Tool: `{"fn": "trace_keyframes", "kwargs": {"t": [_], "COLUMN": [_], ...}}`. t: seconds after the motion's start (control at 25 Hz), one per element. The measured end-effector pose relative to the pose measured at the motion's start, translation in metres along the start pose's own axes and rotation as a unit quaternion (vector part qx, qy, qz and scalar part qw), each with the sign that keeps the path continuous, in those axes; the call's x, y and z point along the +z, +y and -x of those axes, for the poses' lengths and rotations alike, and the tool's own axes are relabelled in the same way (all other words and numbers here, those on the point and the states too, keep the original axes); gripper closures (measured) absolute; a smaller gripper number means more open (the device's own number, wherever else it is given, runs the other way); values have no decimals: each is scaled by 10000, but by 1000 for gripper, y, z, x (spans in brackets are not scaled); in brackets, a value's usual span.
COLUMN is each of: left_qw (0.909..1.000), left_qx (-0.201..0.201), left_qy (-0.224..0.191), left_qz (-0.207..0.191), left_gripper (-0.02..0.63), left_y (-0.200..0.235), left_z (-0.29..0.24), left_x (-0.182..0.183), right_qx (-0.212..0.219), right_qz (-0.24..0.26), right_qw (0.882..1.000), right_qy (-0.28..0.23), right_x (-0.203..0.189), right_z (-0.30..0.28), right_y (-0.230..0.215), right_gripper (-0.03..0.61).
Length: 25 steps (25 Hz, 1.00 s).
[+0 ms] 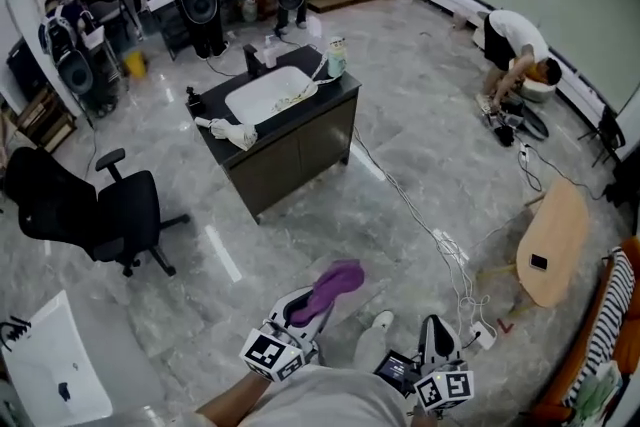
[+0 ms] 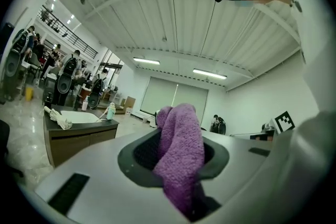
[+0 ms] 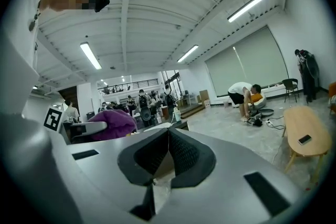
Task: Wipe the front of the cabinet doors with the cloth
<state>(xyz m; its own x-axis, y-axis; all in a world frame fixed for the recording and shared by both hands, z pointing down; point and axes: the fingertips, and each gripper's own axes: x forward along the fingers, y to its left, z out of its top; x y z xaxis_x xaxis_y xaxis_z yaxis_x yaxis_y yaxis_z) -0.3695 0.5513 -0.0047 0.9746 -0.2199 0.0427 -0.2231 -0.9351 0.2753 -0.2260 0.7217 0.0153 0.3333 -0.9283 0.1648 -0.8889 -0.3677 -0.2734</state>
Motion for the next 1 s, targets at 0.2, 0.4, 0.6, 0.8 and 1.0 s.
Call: {"fn": "trace_keyframes", "kwargs": {"t": [0.2,0.4,0.6,0.8,1.0], "left_qw": [9983,9921,9829,9766,9704], "left_qx": [567,1143,1688,2083,2353], "left_qy": [-104,-489,-725,-527,-536], "left_qz": [-31,156,84,-31,117], "left_gripper": [512,512,512,511,511], "left_y": [8,10,8,26,73], "left_z": [-51,-122,-177,-203,-244], "left_x": [8,20,34,39,30], "right_qx": [546,1222,1833,1802,1823], "right_qz": [286,504,822,520,559], "right_qw": [9980,9912,9790,9806,9783], "right_qy": [121,124,341,569,815], "right_x": [22,56,79,79,75], "right_z": [-60,-122,-168,-201,-262], "right_y": [-44,-94,-135,-172,-197], "right_gripper": [551,551,551,551,551]}}
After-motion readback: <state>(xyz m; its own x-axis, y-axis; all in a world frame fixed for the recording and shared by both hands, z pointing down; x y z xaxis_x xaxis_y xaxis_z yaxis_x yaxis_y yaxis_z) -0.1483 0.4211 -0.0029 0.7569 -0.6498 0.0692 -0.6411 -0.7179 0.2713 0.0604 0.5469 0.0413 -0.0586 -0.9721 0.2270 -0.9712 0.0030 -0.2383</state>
